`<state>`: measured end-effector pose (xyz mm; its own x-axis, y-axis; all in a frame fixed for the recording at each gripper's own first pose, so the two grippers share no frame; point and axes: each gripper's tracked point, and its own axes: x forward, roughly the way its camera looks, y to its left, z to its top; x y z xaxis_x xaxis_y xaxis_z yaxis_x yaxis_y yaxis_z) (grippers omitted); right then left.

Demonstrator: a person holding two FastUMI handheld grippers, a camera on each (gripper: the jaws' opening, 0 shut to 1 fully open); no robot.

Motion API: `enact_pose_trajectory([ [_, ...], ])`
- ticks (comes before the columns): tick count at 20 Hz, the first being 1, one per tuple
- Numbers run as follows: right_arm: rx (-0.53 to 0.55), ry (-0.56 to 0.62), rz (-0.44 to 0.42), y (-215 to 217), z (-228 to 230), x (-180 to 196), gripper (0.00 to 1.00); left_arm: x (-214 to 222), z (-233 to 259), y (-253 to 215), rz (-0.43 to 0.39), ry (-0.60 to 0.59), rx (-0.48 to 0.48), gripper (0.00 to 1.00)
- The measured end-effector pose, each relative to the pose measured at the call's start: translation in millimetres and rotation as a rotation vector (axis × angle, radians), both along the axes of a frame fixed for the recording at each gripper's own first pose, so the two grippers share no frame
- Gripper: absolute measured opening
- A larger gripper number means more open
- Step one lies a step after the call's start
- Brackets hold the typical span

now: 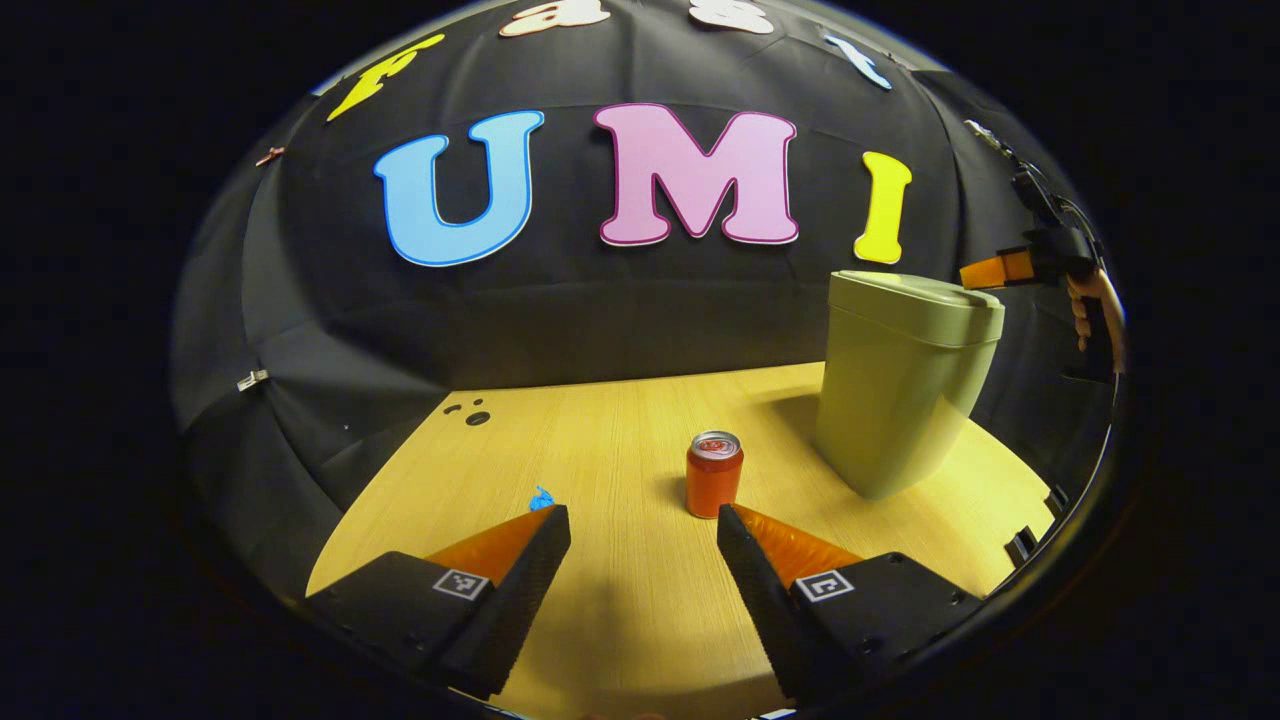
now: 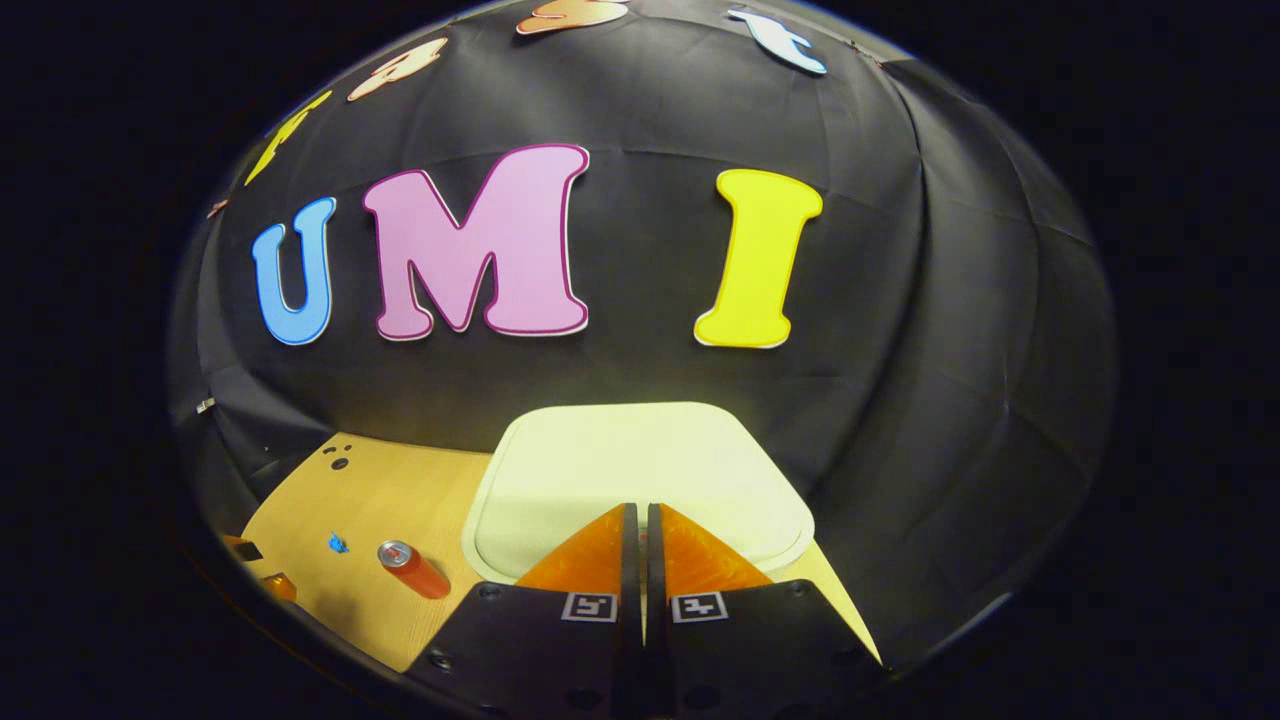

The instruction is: Press the lid of the desktop garbage bin to open it, pick up the crumpled paper on the desktop and throw it into the bin, then pick up the pop can on the desktop and drop it into the bin, and finally close the garbage bin lid.

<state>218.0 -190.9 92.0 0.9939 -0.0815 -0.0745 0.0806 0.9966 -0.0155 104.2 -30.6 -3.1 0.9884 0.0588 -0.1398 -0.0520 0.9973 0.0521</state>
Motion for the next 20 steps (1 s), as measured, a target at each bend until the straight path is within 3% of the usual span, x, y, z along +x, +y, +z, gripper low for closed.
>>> enact_pose_trajectory([
  [12, -0.057, -0.013, 0.002, 1.9, -4.6, 0.1, 0.05, 5.1, -2.8, -3.3, -0.028, 0.017, 0.014, 0.95],
  [20, -0.044, -0.089, -0.036, 5.3, 20.7, -14.6, 0.05, 5.1, 4.4, 4.8, 0.001, -0.005, 0.0, 0.95],
])
